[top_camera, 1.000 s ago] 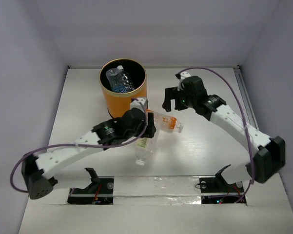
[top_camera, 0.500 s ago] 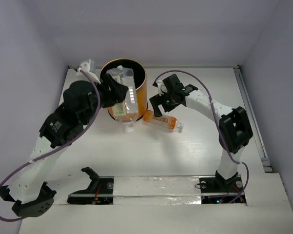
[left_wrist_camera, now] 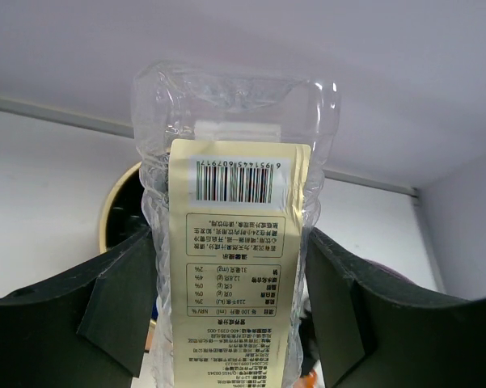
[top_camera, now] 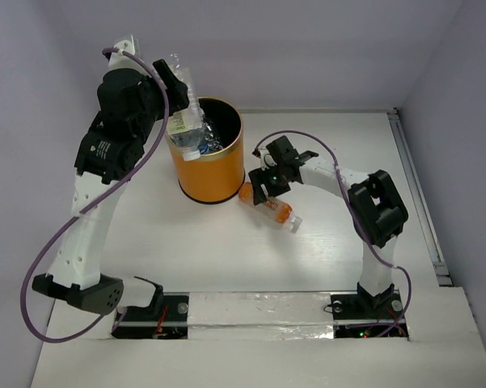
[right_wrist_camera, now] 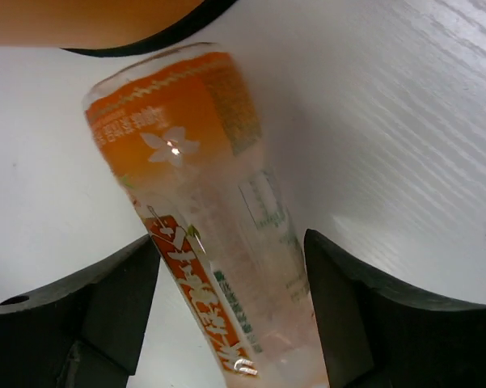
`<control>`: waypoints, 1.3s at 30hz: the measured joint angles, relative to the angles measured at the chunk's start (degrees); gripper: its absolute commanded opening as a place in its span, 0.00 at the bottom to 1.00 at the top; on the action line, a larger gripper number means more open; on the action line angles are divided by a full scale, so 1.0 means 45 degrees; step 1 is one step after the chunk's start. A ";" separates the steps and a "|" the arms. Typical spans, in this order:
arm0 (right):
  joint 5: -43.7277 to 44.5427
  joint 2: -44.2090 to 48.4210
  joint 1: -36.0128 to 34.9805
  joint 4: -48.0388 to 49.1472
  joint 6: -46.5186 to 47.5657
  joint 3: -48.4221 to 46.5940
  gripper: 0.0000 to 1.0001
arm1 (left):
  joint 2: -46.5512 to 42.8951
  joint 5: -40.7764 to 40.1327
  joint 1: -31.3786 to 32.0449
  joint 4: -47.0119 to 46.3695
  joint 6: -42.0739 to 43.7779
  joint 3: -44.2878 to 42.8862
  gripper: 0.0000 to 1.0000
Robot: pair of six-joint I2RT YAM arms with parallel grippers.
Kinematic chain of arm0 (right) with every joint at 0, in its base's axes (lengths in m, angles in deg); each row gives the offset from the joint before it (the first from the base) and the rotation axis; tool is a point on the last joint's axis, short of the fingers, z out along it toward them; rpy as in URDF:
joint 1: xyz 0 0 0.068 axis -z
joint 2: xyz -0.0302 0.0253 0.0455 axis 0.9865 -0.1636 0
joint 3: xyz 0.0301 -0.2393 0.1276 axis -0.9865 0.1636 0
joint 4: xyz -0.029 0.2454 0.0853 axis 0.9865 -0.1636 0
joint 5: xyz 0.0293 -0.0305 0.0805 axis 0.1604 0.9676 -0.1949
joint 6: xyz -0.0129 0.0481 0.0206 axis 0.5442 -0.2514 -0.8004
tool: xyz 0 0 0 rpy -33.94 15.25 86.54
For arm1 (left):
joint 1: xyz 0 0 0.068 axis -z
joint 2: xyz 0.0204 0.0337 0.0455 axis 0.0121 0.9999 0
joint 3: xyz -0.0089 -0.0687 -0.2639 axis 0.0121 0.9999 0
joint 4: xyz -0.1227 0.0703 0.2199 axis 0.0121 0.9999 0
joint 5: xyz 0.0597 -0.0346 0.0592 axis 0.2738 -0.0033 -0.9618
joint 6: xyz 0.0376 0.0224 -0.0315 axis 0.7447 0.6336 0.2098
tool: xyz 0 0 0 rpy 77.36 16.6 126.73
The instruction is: Put the plastic bottles in the bin
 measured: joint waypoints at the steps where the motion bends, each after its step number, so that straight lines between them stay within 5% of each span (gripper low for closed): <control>1: 0.0000 0.0019 0.0005 0.0194 -0.0194 0.0141 0.55 | 0.0078 -0.0053 -0.0214 -0.0039 0.0117 0.0092 0.30; 15: 0.0306 0.3677 -0.0058 0.1627 -0.1812 0.2637 0.48 | 0.1846 0.1865 -0.0495 -0.3143 -0.0578 -0.0146 0.29; 26: -0.0680 0.8675 -0.0155 0.2302 -0.3551 0.4342 0.47 | 0.3827 0.0719 -0.0500 -0.6591 0.0457 0.0044 0.37; 32: -0.0729 1.0486 -0.0160 0.2040 -0.3988 0.3988 0.47 | 0.4823 0.0058 -0.0500 -0.7621 0.1341 0.0287 0.39; 39: -0.0505 1.0574 -0.0160 0.2186 -0.4435 0.1098 0.47 | 0.4163 -0.0296 -0.0500 -0.9175 0.1977 0.3793 0.48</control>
